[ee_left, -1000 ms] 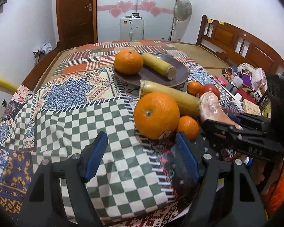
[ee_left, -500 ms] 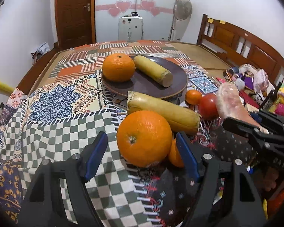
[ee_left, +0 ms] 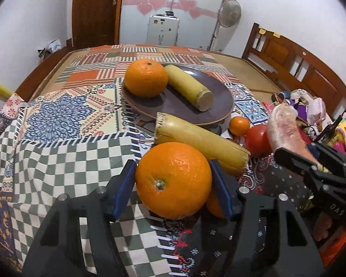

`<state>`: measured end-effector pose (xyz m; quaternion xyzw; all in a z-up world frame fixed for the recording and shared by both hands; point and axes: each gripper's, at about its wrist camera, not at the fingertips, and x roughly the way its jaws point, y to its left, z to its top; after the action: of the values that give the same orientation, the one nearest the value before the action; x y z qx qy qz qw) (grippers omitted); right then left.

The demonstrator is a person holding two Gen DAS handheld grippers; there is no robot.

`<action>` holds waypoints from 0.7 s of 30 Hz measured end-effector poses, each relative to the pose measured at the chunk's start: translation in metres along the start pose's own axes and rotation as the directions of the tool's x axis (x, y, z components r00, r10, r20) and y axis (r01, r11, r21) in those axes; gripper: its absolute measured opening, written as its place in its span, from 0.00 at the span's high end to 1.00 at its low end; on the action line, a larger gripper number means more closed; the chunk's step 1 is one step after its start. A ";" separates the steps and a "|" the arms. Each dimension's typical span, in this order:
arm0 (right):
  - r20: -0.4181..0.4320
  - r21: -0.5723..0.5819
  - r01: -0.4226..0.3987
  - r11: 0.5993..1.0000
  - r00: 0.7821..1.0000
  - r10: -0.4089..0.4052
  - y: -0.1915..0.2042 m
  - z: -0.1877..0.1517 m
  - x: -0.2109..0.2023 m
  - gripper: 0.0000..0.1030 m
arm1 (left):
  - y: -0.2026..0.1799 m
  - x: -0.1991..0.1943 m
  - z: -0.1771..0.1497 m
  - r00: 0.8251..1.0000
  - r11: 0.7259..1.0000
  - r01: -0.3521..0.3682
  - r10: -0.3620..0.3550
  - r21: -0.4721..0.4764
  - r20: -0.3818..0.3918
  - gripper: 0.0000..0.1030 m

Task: Organize fruits
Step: 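Grasp the peeled pomelo segment with the right gripper and lift it, then grasp a second orange with the left gripper while the right gripper carries the pomelo to the plate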

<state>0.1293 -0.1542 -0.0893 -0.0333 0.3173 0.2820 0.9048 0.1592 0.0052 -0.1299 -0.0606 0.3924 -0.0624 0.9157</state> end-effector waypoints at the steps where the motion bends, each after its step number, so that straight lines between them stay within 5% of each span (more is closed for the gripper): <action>1: 0.004 -0.002 0.002 1.000 1.000 -0.002 0.000 0.001 0.000 0.68 | 0.000 -0.002 0.000 1.000 1.000 -0.017 0.017 0.006 0.007 0.39; 21: 0.089 -0.080 0.069 0.994 0.994 -0.062 -0.008 0.049 -0.004 0.68 | -0.003 -0.039 0.049 0.987 0.999 -0.020 0.016 0.025 0.158 0.39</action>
<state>0.1584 -0.1513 -0.0492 -0.0689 0.2648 0.2662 0.9243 0.1683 0.0119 -0.0685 -0.0497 0.3183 -0.0542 0.9451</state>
